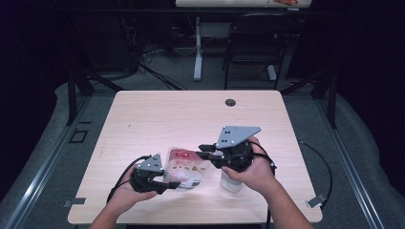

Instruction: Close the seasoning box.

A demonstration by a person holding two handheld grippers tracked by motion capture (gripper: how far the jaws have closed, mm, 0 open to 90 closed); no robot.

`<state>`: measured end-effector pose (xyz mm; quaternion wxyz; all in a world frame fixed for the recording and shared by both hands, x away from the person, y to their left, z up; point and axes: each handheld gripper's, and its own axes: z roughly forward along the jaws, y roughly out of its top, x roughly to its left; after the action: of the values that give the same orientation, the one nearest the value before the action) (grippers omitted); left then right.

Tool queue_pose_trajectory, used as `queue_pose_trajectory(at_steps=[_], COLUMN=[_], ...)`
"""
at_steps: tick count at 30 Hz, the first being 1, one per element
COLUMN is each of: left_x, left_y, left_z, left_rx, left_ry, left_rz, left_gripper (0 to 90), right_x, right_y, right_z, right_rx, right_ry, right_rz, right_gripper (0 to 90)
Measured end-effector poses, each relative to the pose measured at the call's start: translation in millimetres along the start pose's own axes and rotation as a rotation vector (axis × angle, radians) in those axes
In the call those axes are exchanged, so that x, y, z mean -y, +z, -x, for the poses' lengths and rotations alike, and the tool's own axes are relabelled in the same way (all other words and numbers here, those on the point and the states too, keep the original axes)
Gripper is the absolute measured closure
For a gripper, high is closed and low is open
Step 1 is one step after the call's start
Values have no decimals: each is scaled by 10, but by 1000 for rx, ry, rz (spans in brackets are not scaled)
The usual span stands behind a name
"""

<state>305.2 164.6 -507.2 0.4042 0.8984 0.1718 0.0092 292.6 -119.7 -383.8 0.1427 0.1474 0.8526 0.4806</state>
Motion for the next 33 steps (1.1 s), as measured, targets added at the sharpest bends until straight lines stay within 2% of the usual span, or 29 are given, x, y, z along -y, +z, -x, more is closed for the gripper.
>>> queue_pose_trajectory(at_steps=[8,14,33], left_x=[8,26,1], left_y=[-38,-40,-109], left_z=[-4,-17,1], left_rx=[-11,-1,-6], left_ry=[-8,-1,1], left_rz=[-9,-31,-40], left_gripper=[625,628,637], right_x=[69,133,405], right_y=[0,1,-31], right_z=[-5,-4,66], right_rx=[1,-4,4], right_ry=[7,15,86], right_rz=[8,-12,11], right_gripper=[848,889,894])
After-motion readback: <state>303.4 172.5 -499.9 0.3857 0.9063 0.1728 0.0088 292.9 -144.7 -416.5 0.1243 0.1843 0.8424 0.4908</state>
